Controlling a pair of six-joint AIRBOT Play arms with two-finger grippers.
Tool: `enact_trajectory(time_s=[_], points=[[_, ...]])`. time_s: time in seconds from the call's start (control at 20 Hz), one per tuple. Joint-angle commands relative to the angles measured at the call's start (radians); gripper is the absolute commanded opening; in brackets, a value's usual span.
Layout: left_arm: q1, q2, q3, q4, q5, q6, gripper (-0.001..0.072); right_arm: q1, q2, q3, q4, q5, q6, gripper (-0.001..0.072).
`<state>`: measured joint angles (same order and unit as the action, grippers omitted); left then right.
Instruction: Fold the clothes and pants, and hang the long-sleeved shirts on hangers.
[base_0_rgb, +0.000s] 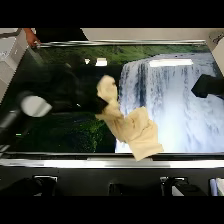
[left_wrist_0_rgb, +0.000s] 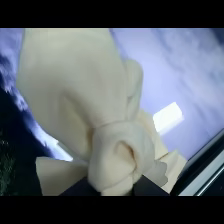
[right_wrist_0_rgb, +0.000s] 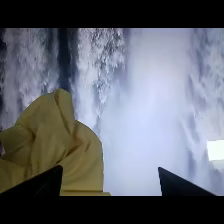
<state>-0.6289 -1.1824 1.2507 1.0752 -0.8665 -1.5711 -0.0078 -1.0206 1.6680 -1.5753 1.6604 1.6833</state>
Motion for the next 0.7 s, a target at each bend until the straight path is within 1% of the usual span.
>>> enact_trajectory(time_s=[0.0,0.15,0.2,0.25,0.3,0.35,0.4,0.45,0.5,0.55,0.6,0.65], points=[[-0.056,-0.134,-0.164,0.015,0.036,-0.011,0.0031,0.0,0.002,-0.063,0.0,0.038,0.003,0.0669],[0.015,-0.175,-0.179,0.014,-0.008,-0.012,0.0031,0.0,-0.03,-0.201,0.0,0.002,0.003,0.0669],[0.041,-0.174,-0.178,0.014,-0.014,-0.031,0.0032,0.0,-0.047,-0.254,0.003,-0.023,0.003,0.0669],[0.07,-0.172,-0.177,0.006,-0.033,-0.067,0.0056,0.0,-0.066,-0.308,0.012,-0.049,0.003,0.0669],[0.101,-0.171,-0.168,-0.016,-0.078,-0.069,0.0402,0.0,-0.085,-0.345,0.02,-0.066,0.002,0.0671],[0.135,-0.166,-0.146,-0.028,-0.146,-0.064,0.0697,0.0,-0.106,-0.368,0.019,-0.066,-0.013,0.0674],[0.178,-0.154,-0.116,-0.026,-0.229,-0.006,0.0711,-0.001,-0.129,-0.374,0.011,-0.061,-0.036,0.0688],[0.233,-0.133,-0.084,-0.011,-0.298,0.047,0.071,-0.001,-0.148,-0.374,-0.002,-0.058,-0.056,0.0692],[0.293,-0.106,-0.064,0.025,-0.328,0.053,0.0709,-0.009,-0.171,-0.374,-0.018,-0.047,-0.07,0.0692],[0.351,-0.084,-0.063,0.045,-0.349,0.054,0.0708,-0.045,-0.203,-0.374,0.011,-0.018,-0.077,0.0692],[0.408,-0.079,-0.063,0.043,-0.399,0.056,0.0708,-0.102,-0.235,-0.378,0.071,0.023,-0.095,0.0692],[0.455,-0.083,-0.076,0.028,-0.47,0.076,0.0708,-0.173,-0.264,-0.395,0.14,0.056,-0.109,0.0692]])
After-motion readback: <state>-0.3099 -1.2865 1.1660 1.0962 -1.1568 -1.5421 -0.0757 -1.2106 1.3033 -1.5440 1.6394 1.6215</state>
